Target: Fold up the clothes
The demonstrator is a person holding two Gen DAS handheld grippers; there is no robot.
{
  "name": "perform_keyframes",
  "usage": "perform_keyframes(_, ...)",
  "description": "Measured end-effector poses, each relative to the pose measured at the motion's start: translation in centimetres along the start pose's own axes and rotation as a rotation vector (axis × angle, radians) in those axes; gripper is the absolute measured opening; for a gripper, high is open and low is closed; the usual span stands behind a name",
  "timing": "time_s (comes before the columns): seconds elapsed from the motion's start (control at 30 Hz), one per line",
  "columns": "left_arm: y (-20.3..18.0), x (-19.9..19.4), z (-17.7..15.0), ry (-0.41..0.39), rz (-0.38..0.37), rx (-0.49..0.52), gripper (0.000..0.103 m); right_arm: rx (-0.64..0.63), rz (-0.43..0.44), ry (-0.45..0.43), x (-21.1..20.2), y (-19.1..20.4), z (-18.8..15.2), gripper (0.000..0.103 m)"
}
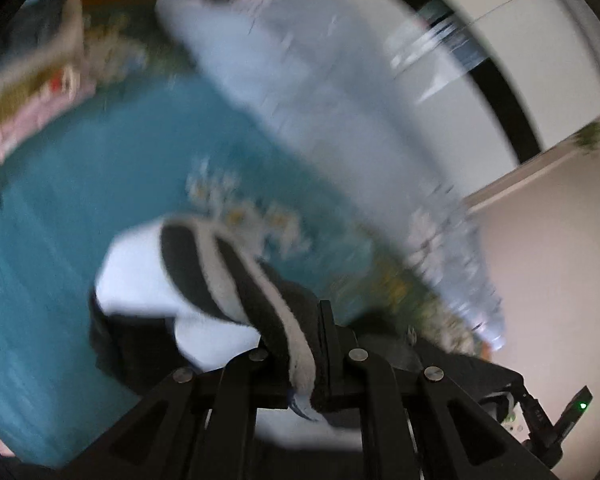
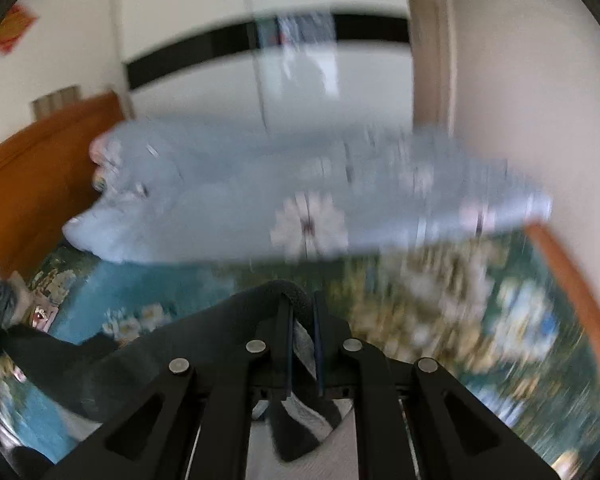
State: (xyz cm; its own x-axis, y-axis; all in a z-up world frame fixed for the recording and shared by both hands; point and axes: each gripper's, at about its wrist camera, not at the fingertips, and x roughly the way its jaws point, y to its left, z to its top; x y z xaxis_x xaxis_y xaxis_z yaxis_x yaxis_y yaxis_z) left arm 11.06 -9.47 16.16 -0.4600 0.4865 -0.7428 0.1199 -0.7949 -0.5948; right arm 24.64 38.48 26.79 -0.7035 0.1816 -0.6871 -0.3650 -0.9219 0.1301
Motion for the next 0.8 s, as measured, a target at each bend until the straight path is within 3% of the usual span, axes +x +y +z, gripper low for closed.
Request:
perform_keyframes(0.1,0.1,2.0,-0.1,0.023,0.026,-0.002,0.010,0.057,-0.004,0.099,3.8,-1.8,-1.5,0.008)
perform_keyframes(0.3,-2.6,2.3,4.2,-0.026,-0.001,0.044,0.010,0.081,-0.011,0.070,5.5,-2.7,0.3,0.008)
perform_keyframes(0.4,-1.8,5.4,4.8,0.034,0.077,0.041,0.011,0.079,-0.049,0.066,6.5,-3.3,0.1,0.008)
perform_keyframes(0.5,0.3,8.6,3.9,0.125,0.145,-0.012,0.012,0.123,-0.087,0.176,9.8,-4.8,-2.2,0.008)
perform_keyframes(0.63,2.1,9.0,2.2,0.162,0.092,-0.092,0.015,0.152,-0.109,0.288,12.0,-6.1,-5.7,0.008)
perform_keyframes(0.7,2.8,8.7,1.3,0.174,0.046,-0.131,0.021,0.112,-0.137,0.330,12.4,-6.2,-7.0,0.008)
perform_keyframes(0.77,3.7,7.7,0.5,0.174,-0.004,-0.163,0.042,0.080,-0.141,0.358,12.5,-6.4,-8.1,0.008)
perform_keyframes(0.8,4.3,7.1,0.1,0.164,-0.021,-0.176,0.047,0.065,-0.136,0.373,12.4,-6.4,-8.7,0.008)
